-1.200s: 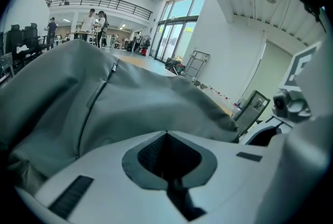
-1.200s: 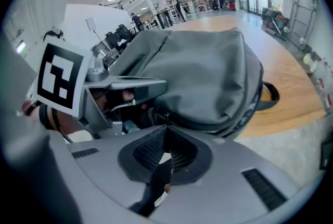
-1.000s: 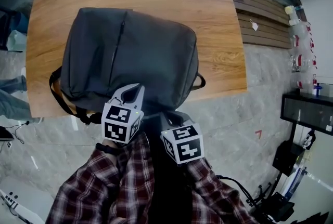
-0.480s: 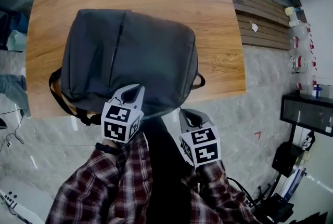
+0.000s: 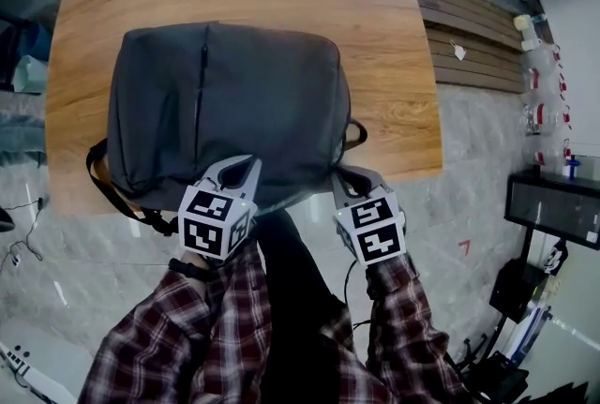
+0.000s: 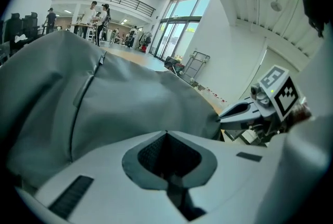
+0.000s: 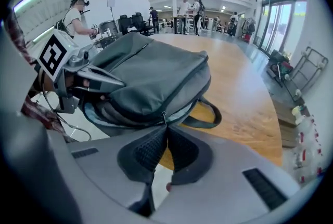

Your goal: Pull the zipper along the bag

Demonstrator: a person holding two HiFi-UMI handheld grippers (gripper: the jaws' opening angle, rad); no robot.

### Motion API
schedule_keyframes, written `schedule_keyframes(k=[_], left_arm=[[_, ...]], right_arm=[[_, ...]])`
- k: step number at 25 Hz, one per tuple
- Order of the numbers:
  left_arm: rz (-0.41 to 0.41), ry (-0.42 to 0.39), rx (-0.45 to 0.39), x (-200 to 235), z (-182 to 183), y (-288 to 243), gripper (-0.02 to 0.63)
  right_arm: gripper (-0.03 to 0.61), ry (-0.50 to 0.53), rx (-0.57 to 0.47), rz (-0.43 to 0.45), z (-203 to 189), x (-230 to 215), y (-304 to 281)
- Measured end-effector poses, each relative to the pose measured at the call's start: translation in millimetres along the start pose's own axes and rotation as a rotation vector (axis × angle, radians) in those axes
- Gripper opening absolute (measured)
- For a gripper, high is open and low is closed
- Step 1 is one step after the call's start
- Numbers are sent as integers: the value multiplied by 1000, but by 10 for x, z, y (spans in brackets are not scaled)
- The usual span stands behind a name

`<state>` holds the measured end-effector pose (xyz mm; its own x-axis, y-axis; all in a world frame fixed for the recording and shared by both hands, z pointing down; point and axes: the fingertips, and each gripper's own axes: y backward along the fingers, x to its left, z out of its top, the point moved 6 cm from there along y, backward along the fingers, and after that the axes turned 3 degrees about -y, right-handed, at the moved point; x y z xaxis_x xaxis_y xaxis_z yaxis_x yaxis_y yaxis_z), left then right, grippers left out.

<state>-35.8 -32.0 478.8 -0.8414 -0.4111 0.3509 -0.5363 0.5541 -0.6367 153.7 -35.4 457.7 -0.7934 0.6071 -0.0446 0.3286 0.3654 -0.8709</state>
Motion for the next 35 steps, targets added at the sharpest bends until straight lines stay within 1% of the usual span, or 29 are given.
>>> schedule_keyframes(k=[4, 6, 7, 9, 11, 12, 13, 14, 15, 16, 17, 19, 20, 22, 25, 27, 28, 32, 35], left_arm=[[-4, 17, 13, 22, 12, -9, 8], [-23, 0, 34, 71, 48, -38, 8], [-44, -21, 52, 107, 81, -67, 8], [-101, -100, 99, 193, 172, -136, 8], [-144, -237, 154, 281, 294, -212, 8], [-149, -311, 182, 316, 363, -253, 8], [-138, -368, 206, 342, 438, -290, 8], [-110, -391, 218, 360, 517, -315, 8], [-74, -376, 210, 365, 606, -322, 8], [-43, -328, 180, 349, 702, -305, 8], [-34, -259, 138, 306, 794, -266, 8], [-65, -117, 76, 162, 907, -162, 8], [-81, -66, 66, 96, 908, -118, 8], [-85, -14, 64, 49, 804, -80, 8], [-72, 24, 30, 157, 561, -112, 8], [-65, 54, -8, 236, 481, -120, 8], [-58, 59, -14, 254, 460, -126, 8], [-21, 16, 9, 218, 415, -167, 8], [-18, -23, 17, 206, 399, -156, 8]], right_arm=[[11, -21, 11, 31, -44, 60, -12], [11, -44, 19, 52, -118, 131, -6], [11, -55, 21, 60, -155, 176, -1], [11, -89, 21, 91, -219, 299, 5], [11, -126, 13, 137, -242, 486, 4], [11, -140, 6, 158, -229, 596, -6], [11, -154, -4, 177, -200, 705, -25], [11, -170, -14, 197, -159, 810, -51], [11, -189, -24, 217, -112, 908, -82], [11, -206, -33, 235, -65, 1002, -117], [11, -218, -43, 248, -20, 1091, -158], [11, -221, -59, 265, 68, 1245, -242], [11, -218, -62, 274, 111, 1308, -277], [11, -199, -59, 291, 184, 1406, -327], [11, -173, -42, 298, 214, 1468, -373], [11, -169, -29, 297, 204, 1469, -369], [11, -168, -25, 295, 199, 1459, -360], [11, -121, -19, 256, 176, 1380, -290], [11, -67, -12, 221, 174, 1295, -224]])
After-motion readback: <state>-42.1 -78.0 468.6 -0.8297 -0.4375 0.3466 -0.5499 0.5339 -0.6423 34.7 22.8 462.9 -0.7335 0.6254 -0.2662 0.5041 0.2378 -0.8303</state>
